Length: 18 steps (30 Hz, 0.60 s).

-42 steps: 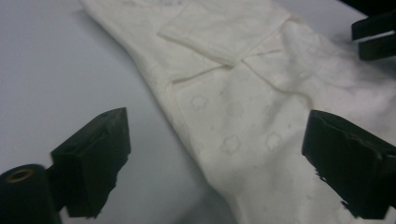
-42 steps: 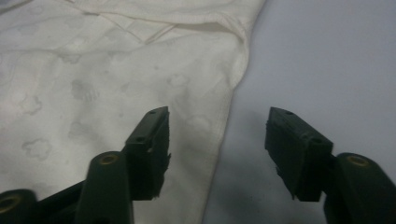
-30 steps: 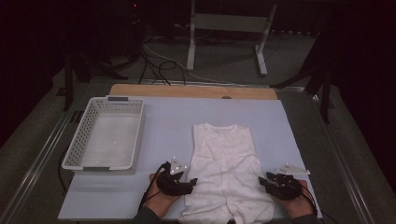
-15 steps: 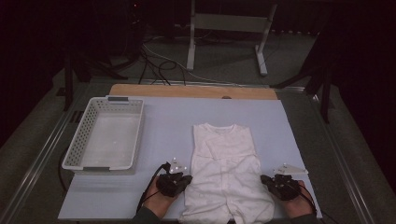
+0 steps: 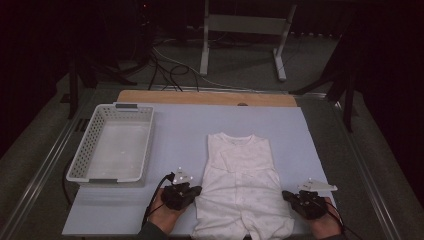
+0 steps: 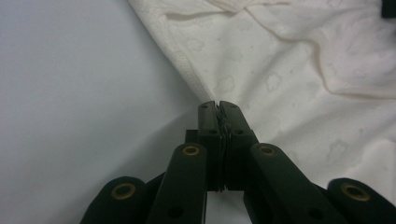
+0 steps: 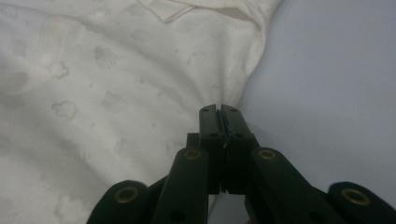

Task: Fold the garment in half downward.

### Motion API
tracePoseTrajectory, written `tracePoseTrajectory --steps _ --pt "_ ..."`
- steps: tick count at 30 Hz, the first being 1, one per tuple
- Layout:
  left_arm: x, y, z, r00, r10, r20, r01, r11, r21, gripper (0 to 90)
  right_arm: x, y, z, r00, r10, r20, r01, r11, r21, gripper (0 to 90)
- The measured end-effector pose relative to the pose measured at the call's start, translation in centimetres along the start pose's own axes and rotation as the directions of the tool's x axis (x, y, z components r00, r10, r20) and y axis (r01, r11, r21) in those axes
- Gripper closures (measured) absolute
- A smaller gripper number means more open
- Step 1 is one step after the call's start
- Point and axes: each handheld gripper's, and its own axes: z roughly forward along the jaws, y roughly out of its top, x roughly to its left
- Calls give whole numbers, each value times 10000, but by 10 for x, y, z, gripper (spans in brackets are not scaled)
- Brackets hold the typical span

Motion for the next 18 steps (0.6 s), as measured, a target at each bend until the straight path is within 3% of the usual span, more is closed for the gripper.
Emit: tracePoseTrajectory --steps 13,18 --pt "-15 -8 -18 9984 516 245 -509 9983 -292 890 7 -6 -19 9991 -123 -402 119 9999 -109 886" --pt "-25 -13 -25 9957 723 575 -705 9969 -339 890 11 -14 -27 9976 -329 -610 326 9995 -50 886"
